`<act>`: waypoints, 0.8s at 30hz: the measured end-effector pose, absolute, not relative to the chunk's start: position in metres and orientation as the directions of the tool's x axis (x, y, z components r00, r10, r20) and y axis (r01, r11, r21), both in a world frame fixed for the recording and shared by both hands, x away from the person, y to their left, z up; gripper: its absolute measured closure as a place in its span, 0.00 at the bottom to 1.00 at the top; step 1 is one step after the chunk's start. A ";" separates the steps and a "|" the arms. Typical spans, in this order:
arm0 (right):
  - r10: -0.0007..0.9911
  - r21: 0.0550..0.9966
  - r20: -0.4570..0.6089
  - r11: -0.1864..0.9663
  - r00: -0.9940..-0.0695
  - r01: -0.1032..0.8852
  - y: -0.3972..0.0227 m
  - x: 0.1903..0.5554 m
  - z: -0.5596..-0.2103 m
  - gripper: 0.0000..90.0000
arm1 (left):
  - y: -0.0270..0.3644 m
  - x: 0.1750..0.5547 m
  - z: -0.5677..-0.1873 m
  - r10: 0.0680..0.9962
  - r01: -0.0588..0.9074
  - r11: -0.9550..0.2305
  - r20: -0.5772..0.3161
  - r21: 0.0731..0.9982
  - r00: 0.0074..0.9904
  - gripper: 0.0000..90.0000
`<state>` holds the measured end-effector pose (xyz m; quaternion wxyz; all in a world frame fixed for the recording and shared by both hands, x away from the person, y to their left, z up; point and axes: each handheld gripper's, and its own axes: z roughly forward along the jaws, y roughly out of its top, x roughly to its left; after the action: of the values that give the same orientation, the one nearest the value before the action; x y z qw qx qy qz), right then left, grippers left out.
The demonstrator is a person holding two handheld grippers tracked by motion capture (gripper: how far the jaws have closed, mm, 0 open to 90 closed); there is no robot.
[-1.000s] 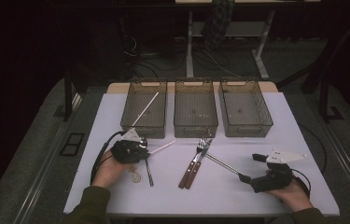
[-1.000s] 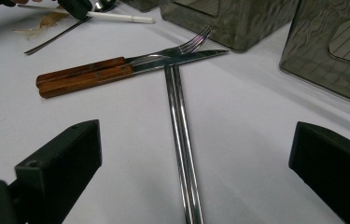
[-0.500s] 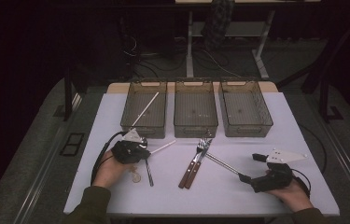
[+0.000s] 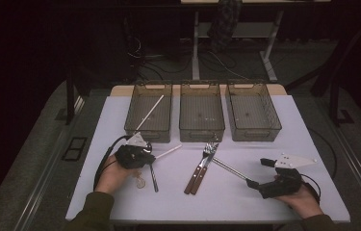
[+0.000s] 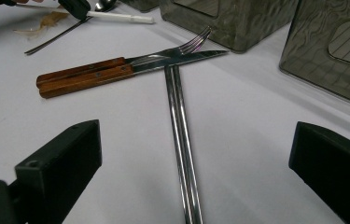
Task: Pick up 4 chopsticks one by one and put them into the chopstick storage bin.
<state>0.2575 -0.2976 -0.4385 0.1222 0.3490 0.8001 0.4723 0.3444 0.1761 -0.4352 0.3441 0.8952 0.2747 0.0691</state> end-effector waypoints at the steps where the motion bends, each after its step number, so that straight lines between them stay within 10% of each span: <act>1: 0.674 0.842 0.134 0.310 -0.727 0.442 -0.298 0.257 -0.438 0.03 | 0.176 0.344 -0.435 0.539 0.445 -0.611 -0.067 0.655 0.840 0.93; 24: 0.672 0.829 0.132 0.328 -0.729 0.453 -0.296 0.260 -0.442 0.02 | 0.179 0.336 -0.413 0.520 0.428 -0.566 -0.097 0.705 0.849 0.93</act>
<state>0.2601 -0.2957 -0.4422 0.1182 0.3486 0.8064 0.4629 0.3356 0.1788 -0.4133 0.3808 0.8828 0.2684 0.0605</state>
